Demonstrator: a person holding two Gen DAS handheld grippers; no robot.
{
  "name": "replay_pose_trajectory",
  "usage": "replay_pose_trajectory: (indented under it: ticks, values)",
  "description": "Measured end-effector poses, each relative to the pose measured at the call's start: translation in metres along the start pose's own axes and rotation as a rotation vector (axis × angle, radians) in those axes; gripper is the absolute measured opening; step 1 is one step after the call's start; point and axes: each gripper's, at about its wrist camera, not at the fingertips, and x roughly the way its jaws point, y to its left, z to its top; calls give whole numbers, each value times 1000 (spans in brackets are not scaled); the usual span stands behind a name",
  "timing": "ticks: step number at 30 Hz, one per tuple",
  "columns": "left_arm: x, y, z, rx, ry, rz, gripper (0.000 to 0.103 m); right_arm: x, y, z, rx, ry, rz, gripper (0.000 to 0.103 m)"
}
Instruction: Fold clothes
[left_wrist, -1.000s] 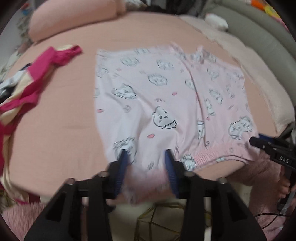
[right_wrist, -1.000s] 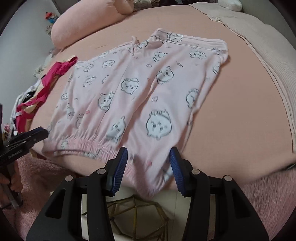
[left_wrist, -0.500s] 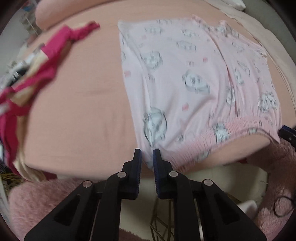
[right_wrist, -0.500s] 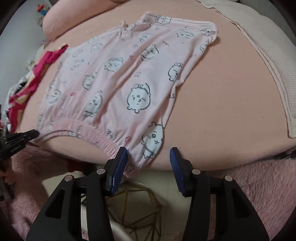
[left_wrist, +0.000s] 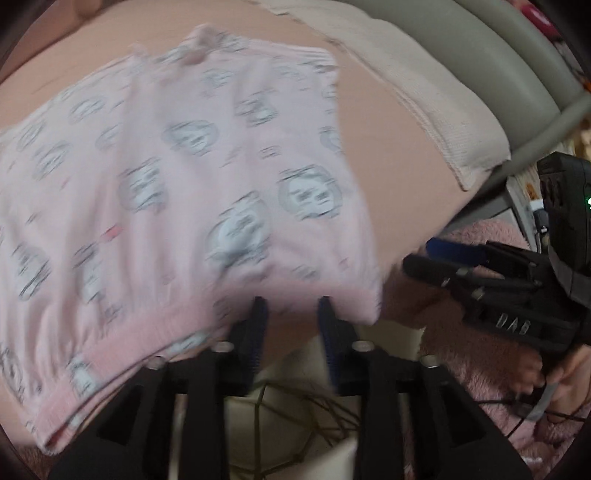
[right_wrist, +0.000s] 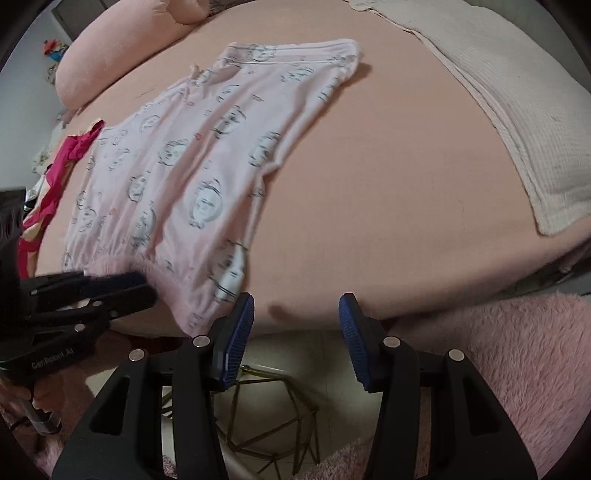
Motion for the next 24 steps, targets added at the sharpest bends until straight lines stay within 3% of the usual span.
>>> replay_pose_trajectory:
  ticks: [4, 7, 9, 14, 20, 24]
  values:
    - [-3, -18, 18, 41, -60, 13, 41, -7, -16, 1, 21, -14, -14, 49]
    - [6, -25, 24, 57, -58, 22, 41, -9, -22, 6, 22, -32, 7, 49]
    - [17, -28, 25, 78, -47, 50, 30, -8, -24, 12, 14, -40, 27, 49]
    - [22, -3, 19, -22, -26, 62, 25, -6, -33, 44, 0, -65, 20, 49]
    - [11, 10, 9, -125, -63, 37, 25, 6, -52, 93, -9, -75, -16, 49]
    - [9, 10, 0, -168, -74, 5, 26, 27, -58, 138, -15, -66, 49, 50]
